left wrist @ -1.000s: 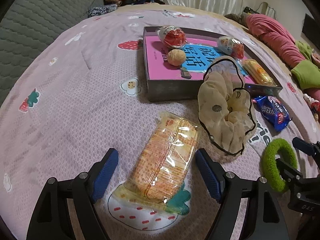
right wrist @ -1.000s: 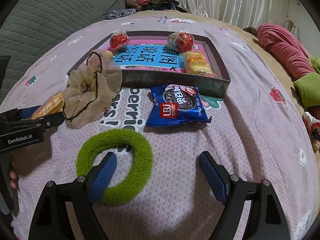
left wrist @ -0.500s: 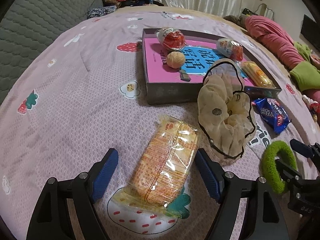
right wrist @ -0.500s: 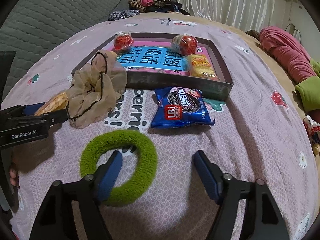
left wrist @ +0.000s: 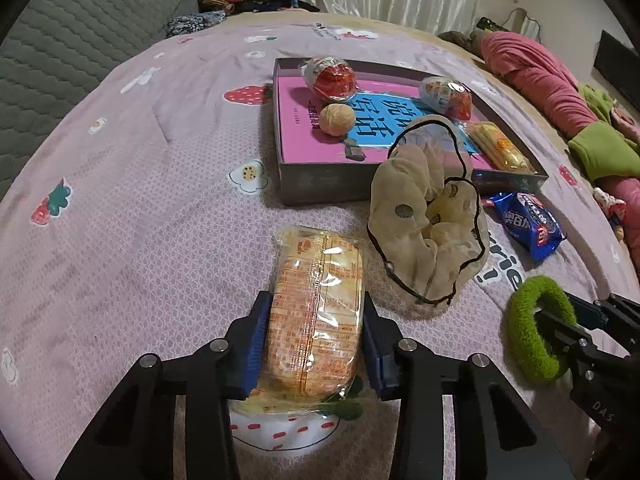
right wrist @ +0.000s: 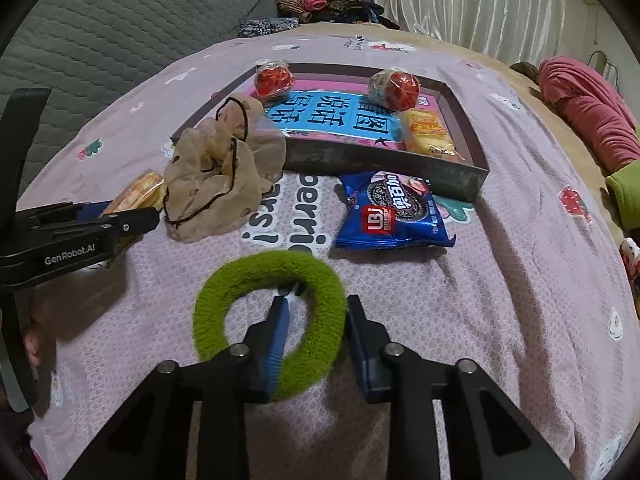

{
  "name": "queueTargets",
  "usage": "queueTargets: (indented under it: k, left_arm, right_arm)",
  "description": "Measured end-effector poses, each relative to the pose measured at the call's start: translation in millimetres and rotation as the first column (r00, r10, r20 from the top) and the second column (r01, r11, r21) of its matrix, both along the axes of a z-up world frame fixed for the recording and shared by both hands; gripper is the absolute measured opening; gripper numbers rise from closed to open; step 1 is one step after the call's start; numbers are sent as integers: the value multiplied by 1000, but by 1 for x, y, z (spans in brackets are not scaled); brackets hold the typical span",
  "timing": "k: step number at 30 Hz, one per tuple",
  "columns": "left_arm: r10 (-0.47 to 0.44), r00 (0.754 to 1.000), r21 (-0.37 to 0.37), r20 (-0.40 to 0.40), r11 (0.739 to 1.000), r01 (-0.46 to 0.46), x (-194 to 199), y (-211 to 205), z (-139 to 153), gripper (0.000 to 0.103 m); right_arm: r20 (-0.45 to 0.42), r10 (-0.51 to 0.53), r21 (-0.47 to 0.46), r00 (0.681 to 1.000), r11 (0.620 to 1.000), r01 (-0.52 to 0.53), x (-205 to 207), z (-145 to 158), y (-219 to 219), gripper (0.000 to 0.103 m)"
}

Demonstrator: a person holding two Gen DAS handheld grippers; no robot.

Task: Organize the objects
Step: 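Grasp the orange wrapped pastry with the left tool while the right tool grasps the green ring, then carry the pastry and green ring toward the tray with both tools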

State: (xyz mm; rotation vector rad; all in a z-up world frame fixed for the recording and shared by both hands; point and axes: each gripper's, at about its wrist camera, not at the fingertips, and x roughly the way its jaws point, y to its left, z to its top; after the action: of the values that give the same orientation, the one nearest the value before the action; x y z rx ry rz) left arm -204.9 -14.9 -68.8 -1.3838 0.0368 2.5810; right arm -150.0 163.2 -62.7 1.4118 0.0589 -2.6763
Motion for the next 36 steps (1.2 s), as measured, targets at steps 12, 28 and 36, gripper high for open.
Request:
queueTargets:
  k: [12, 28, 36]
  left_arm:
    - [-12, 1000, -14, -9, 1000, 12, 15, 5, 5, 41]
    - [-7, 999, -15, -42, 1000, 6, 50, 6, 30, 41]
    - [-11, 997, -17, -77, 1000, 9, 67, 8, 48, 41]
  right_arm:
    - [1, 40, -40, 999, 998, -40, 10, 5, -4, 15]
    - [-48, 59, -62, 997, 996, -62, 32, 31, -9, 14]
    - [-82, 54, -63, 995, 996, -59, 46, 47, -9, 14]
